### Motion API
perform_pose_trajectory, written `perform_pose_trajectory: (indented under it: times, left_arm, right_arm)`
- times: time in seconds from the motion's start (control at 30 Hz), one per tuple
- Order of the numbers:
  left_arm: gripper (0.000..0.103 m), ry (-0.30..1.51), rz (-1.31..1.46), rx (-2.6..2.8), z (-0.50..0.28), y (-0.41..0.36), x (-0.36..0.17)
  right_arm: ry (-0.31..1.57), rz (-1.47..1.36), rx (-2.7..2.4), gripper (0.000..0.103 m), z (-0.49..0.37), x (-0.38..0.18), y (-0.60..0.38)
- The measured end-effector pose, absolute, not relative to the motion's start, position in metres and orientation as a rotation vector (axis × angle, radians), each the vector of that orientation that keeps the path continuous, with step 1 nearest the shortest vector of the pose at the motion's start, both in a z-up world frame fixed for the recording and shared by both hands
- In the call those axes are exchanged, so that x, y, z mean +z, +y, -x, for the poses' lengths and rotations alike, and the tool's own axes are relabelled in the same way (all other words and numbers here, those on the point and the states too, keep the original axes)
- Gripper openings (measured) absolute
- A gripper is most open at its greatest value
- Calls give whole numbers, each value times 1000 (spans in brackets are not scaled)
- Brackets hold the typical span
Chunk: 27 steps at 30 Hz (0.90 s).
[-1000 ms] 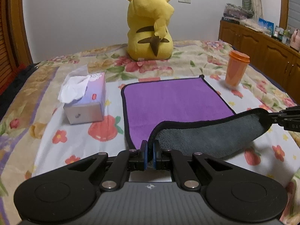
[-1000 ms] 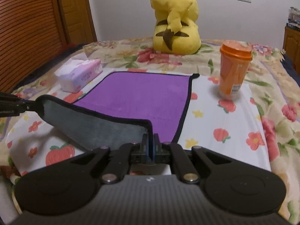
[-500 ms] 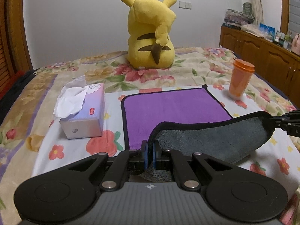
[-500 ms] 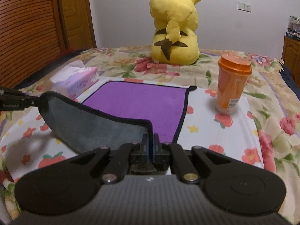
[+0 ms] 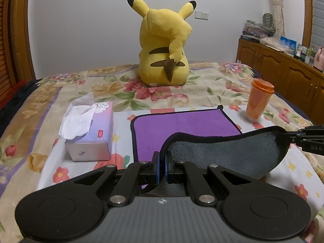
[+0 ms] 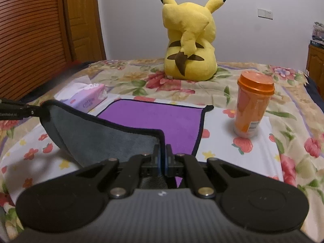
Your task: Fold towel
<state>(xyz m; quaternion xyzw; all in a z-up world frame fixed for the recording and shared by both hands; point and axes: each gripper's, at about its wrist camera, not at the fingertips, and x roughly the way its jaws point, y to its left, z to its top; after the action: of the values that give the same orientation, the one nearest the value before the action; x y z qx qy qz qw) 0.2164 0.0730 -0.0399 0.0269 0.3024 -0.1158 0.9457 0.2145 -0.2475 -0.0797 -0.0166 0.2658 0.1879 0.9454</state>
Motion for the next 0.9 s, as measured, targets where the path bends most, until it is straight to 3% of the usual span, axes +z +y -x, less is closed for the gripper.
perform_pose_trajectory:
  times: [0.9]
  left_arm:
    - [8,589,-93,-244,-263,62,-43]
  right_arm:
    - [499,61,383,4,-254,-75,-250]
